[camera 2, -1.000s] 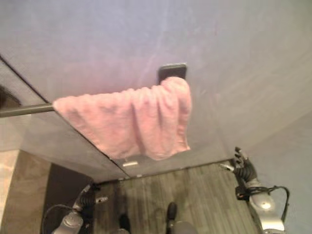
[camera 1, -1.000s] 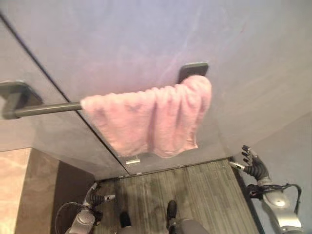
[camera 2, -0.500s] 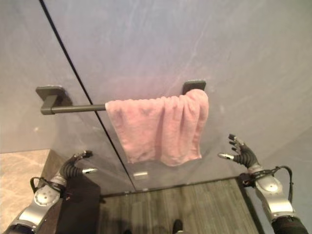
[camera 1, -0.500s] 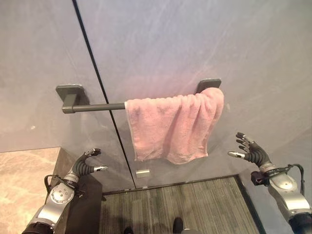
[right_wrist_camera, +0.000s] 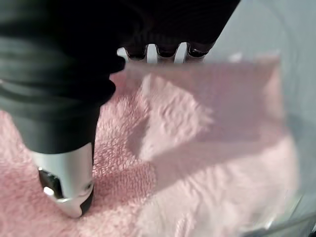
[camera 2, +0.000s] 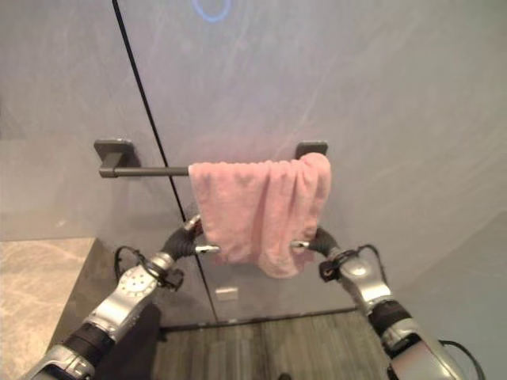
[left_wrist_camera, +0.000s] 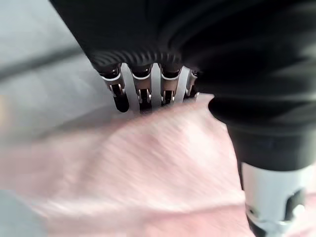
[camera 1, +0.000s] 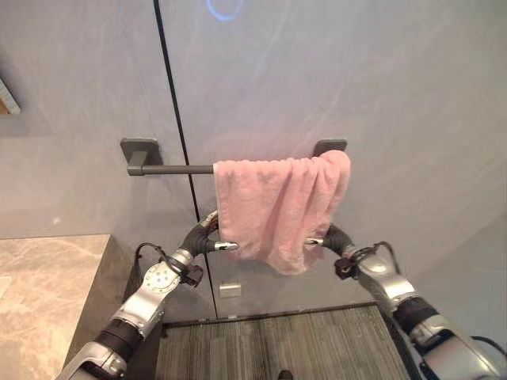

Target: Put brush and paste in cup on sink, flatten towel.

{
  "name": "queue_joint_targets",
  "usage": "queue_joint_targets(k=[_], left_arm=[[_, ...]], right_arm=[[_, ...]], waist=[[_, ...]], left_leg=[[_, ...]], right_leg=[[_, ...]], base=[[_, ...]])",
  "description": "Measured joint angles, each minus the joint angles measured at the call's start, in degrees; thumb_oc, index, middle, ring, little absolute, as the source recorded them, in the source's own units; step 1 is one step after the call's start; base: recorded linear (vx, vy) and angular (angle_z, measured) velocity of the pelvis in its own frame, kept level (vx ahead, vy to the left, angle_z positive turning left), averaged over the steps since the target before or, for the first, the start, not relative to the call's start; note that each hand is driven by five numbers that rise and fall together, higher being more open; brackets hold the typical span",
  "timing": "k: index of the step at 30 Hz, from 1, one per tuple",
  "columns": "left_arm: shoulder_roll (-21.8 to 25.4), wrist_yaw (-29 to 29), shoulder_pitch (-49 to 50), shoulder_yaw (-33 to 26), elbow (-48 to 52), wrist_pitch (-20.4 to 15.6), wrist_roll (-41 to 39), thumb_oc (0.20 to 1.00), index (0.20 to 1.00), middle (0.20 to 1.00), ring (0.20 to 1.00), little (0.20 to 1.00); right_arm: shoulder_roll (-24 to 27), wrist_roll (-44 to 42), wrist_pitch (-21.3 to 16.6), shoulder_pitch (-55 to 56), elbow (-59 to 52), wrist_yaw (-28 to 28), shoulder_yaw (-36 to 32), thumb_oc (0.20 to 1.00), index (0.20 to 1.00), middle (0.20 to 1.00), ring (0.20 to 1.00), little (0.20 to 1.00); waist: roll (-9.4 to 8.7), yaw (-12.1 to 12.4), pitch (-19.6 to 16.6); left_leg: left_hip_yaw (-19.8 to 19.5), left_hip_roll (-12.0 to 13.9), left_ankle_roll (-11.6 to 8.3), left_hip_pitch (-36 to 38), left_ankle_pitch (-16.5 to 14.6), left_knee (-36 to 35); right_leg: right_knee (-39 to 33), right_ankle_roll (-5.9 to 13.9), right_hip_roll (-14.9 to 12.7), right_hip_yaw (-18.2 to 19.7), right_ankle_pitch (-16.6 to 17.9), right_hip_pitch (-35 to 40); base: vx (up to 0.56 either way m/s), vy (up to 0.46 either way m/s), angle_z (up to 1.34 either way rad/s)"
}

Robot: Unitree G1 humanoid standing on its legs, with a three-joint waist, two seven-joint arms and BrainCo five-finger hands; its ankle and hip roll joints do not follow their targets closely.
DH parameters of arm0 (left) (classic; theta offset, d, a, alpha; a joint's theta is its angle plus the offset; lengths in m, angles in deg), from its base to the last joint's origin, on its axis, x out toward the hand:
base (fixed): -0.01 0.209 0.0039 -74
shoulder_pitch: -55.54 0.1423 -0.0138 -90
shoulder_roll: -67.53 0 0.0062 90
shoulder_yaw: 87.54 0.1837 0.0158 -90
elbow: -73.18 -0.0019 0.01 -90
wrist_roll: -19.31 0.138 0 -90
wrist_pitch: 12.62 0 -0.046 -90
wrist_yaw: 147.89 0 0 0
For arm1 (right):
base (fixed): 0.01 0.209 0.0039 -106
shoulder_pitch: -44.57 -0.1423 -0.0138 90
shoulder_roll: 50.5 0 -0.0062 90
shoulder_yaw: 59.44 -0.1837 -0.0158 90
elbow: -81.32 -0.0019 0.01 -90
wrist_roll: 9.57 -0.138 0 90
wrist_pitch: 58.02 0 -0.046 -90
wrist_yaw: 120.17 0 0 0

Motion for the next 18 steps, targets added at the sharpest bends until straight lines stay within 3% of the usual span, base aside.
queue_joint_targets(k=[1, 9, 15, 17, 18], left_arm=[[0.0, -0.1, -0.2, 0.7, 0.0, 0.1, 0.0, 0.200, 0.200, 0.200, 0.200, 0.200], [0.1, -0.2, 3.8, -0.2, 2.0, 0.6, -1.5, 0.200, 0.200, 0.200, 0.200, 0.200], [3.0, -0.8, 10.9, -7.7, 12.7, 0.9, -0.8, 0.200, 0.200, 0.200, 0.200, 0.200], [0.1, 1.8, 16.1, -17.3, 25.9, -1.0, 3.1, 0.200, 0.200, 0.200, 0.200, 0.200], [-5.2, 6.6, 16.7, -21.4, 29.1, -5.2, 5.1, 0.200, 0.200, 0.200, 0.200, 0.200]], right_arm=[[-0.2, -0.6, 0.0, -0.1, -0.2, 0.2, 0.1, 0.200, 0.200, 0.200, 0.200, 0.200], [0.4, -1.0, -0.1, 3.5, -9.9, -1.1, -3.4, 0.200, 0.200, 0.200, 0.200, 0.200], [5.9, -0.7, -1.9, 15.5, -26.4, -1.3, -9.9, 0.200, 0.200, 0.200, 0.200, 0.200], [5.4, -0.8, -3.6, 24.0, -42.4, -1.3, -17.0, 0.200, 0.200, 0.200, 0.200, 0.200], [3.2, -2.3, -6.7, 25.9, -48.5, -0.6, -17.6, 0.200, 0.200, 0.200, 0.200, 0.200]], waist=[[0.12, 0.1, 0.0], [0.41, 0.3, -0.2], [0.38, 0.4, -0.2], [0.28, 0.5, -0.1], [0.19, 0.6, -0.2]], left_leg=[[0.0, 0.0, -0.10, -0.1, 0.0, 0.0], [-0.2, 0.0, 0.00, -0.2, 0.2, 0.0], [-0.4, -0.1, 0.04, -0.6, 0.1, 0.0], [-0.5, -0.1, -0.02, -1.4, -0.1, 0.0], [-0.6, -0.1, 0.01, -1.7, -0.2, 0.0]], right_leg=[[0.0, -0.01, 0.0, 0.0, 0.1, -0.1], [0.0, 0.17, 0.0, -0.2, -0.2, -0.1], [0.0, 0.07, -0.1, -0.5, -0.4, -0.2], [0.0, 0.01, -0.1, -0.7, -0.3, -1.0], [0.0, 0.23, -0.1, -0.7, -0.5, -0.9]], base=[[0.00, 0.000, 0.00], [0.00, -0.001, 0.01], [0.01, -0.003, 0.03], [0.00, -0.016, 0.01], [0.00, 0.000, 0.00]])
